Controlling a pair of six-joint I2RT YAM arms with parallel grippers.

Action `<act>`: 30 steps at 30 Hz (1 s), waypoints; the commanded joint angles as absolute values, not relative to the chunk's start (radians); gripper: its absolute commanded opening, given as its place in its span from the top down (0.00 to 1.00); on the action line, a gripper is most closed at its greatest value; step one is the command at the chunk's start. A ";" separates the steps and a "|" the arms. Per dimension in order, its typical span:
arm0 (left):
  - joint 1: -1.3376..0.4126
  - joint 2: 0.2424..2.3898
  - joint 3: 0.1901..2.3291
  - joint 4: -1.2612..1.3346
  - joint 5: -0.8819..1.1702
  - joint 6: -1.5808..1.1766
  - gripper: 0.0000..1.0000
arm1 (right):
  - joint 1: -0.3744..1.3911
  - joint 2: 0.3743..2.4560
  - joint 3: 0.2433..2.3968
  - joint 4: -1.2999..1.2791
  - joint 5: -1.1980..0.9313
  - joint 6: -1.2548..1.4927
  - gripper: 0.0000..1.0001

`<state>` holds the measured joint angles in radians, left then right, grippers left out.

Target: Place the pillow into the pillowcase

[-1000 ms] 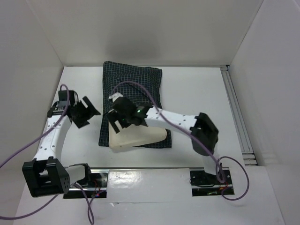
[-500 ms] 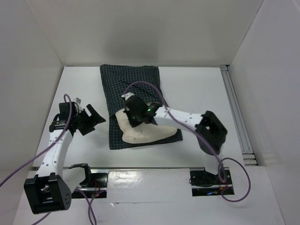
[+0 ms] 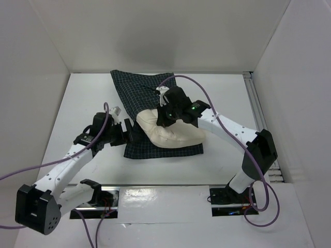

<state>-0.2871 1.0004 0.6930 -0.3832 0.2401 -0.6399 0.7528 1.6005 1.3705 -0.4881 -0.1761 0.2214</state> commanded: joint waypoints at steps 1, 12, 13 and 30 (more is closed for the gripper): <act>-0.324 1.061 0.652 -0.263 0.144 -0.658 0.04 | 0.749 1.571 1.410 -0.480 -0.222 0.210 1.00; -0.413 1.178 0.563 -0.020 -0.052 -0.657 0.05 | 0.710 1.562 1.419 -0.489 -0.282 0.201 1.00; -0.413 1.193 0.563 -0.020 -0.031 -0.657 0.06 | 0.710 1.562 1.419 -0.489 -0.282 0.201 1.00; -0.393 0.770 0.468 0.137 0.465 -0.816 1.00 | 0.742 1.726 1.474 -0.393 -0.172 0.245 1.00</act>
